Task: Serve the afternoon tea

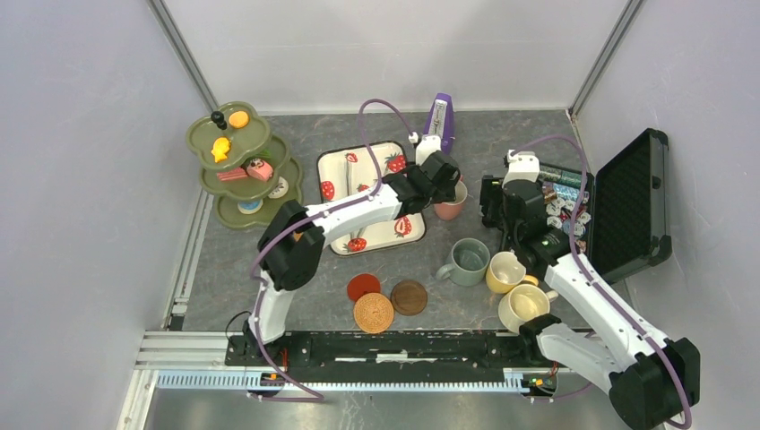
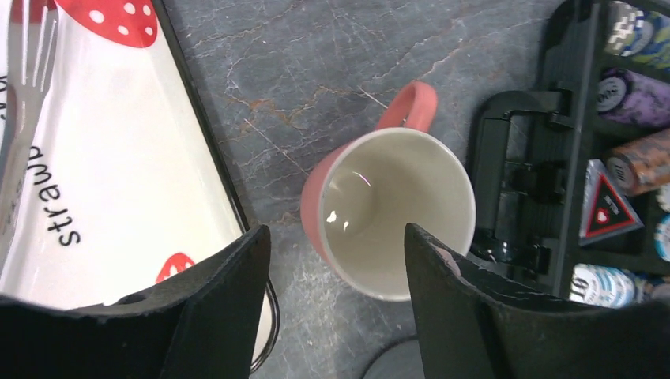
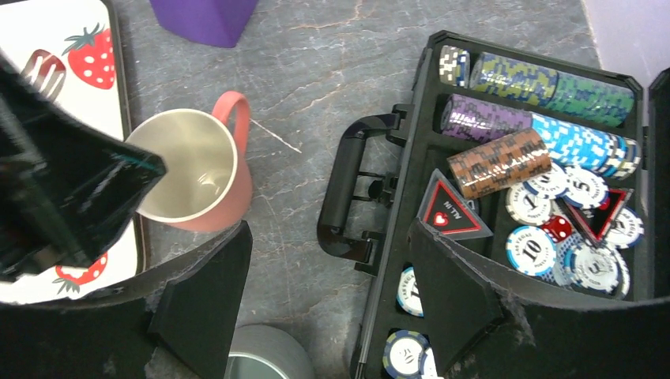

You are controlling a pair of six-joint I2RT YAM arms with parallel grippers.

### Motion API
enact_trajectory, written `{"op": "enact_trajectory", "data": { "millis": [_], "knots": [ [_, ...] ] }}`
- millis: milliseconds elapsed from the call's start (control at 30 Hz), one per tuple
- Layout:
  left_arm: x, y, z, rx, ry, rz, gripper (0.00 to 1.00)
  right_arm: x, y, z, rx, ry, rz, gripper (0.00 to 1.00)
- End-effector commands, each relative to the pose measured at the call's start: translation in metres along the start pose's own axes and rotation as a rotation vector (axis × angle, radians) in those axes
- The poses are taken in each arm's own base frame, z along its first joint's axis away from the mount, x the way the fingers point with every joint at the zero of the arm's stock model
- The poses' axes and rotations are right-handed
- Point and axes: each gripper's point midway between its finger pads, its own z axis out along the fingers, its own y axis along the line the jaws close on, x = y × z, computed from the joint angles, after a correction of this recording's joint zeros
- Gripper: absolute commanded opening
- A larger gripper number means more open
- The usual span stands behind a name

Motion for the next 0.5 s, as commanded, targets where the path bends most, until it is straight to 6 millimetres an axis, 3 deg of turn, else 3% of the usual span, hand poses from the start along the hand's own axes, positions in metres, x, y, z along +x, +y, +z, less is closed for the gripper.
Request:
{"op": "enact_trajectory", "data": {
  "millis": [0, 267, 467],
  "knots": [
    [-0.008, -0.002, 0.013, -0.063, -0.025, 0.008, 0.65, -0.010, 0.011, 0.001, -0.063, -0.056, 0.032, 0.80],
    [0.007, -0.007, 0.038, -0.121, 0.046, 0.130, 0.41, -0.003, 0.015, 0.004, -0.081, -0.049, 0.014, 0.80],
    [-0.002, -0.012, 0.030, -0.129, 0.038, 0.199, 0.16, -0.002, 0.014, 0.004, -0.078, -0.045, 0.003, 0.80]
  ]
}}
